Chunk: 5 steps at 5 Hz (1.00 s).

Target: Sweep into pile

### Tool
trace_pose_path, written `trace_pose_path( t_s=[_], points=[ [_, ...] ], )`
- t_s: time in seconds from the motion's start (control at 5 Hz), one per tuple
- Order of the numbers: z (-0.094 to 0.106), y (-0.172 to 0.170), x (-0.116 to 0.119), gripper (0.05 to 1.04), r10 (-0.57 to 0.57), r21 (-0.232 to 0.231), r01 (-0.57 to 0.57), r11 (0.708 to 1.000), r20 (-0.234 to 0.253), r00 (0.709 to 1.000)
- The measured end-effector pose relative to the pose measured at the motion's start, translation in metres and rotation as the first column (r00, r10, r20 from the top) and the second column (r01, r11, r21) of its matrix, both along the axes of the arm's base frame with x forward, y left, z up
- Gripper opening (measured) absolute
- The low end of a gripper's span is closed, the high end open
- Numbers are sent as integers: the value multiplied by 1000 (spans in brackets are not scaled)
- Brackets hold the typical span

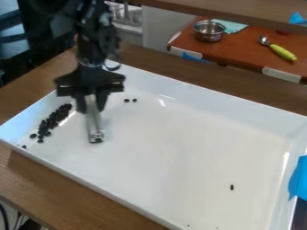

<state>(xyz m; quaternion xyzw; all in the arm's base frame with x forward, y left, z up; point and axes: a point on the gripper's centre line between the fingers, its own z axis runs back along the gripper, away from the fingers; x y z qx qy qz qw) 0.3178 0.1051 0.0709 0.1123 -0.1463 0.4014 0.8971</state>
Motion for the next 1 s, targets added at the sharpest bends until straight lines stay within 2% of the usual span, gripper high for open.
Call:
trace_pose_path(
  t_s=[0.2, 0.4, 0.6, 0.8, 1.0],
  points=[
    [18, 3, 5, 348, 39, -1, -39, 999, 90, 995],
    [25, 0, 9, 348, 94, -37, -90, 995, 120, 988],
    [57, -3, 33, 348, 151, -92, -135, 987, 203, 968],
    [52, -21, 51, 348, 166, -103, -149, 983, 175, 971],
    [47, -33, 63, 348, 179, -93, -165, 982, 164, 970]
  ],
)
